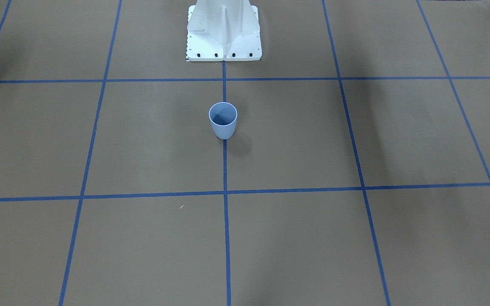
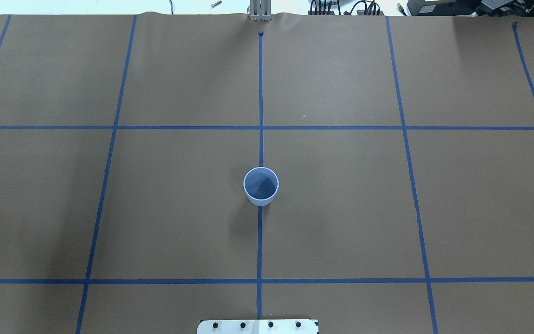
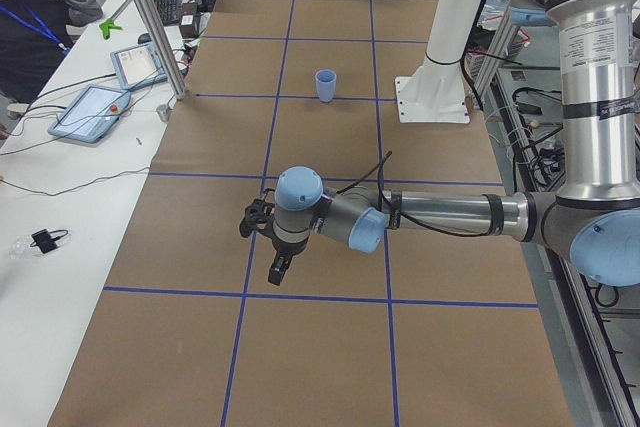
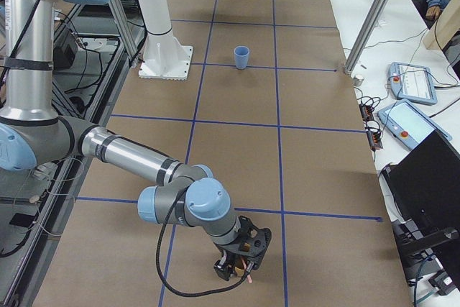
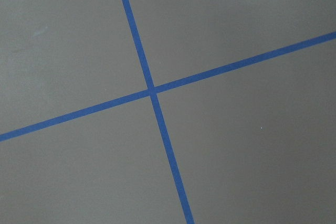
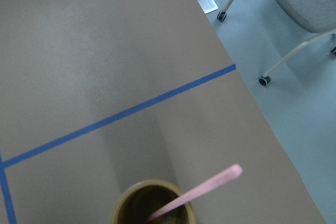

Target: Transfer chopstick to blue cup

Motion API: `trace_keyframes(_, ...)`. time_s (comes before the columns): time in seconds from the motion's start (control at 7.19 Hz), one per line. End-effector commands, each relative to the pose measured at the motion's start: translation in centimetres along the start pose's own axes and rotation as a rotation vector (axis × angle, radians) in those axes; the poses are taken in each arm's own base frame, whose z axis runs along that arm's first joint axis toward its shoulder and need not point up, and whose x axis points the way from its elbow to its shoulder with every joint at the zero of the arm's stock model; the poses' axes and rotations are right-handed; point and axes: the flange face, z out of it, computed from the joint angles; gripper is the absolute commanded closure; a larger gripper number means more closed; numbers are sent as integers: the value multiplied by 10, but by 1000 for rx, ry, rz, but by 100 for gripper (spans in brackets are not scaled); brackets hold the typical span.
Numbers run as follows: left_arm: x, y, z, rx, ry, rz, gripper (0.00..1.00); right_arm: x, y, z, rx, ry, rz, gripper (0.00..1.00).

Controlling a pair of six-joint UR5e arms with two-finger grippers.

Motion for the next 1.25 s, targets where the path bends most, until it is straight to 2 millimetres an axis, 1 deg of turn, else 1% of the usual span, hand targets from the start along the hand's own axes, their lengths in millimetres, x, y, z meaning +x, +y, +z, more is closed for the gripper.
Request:
trace_keyframes(0.0,5,-3,-6,12,0,11,1,6,-5,20,38,-11,95,10)
trace_keyframes(0.14,6,-3,-6,13,0,12,1,10,-2,23,39,8,101,14)
trace_keyframes(0.28,6,-4,-7,15,0,13,1,12,1,25,34,9,120,23)
trace_keyframes(0.56,7,-4,-8,17,1,15,1,8,-2,23,41,3,155,25)
trace_keyframes(0.7,7,-4,-8,17,1,15,1,9,-2,24,40,6,157,29)
trace_keyframes(0.97,7,-4,-8,16,1,14,1,8,-4,23,46,4,191,34)
trace_keyframes(1.11,7,-4,-8,16,1,14,1,8,-5,22,50,8,194,34)
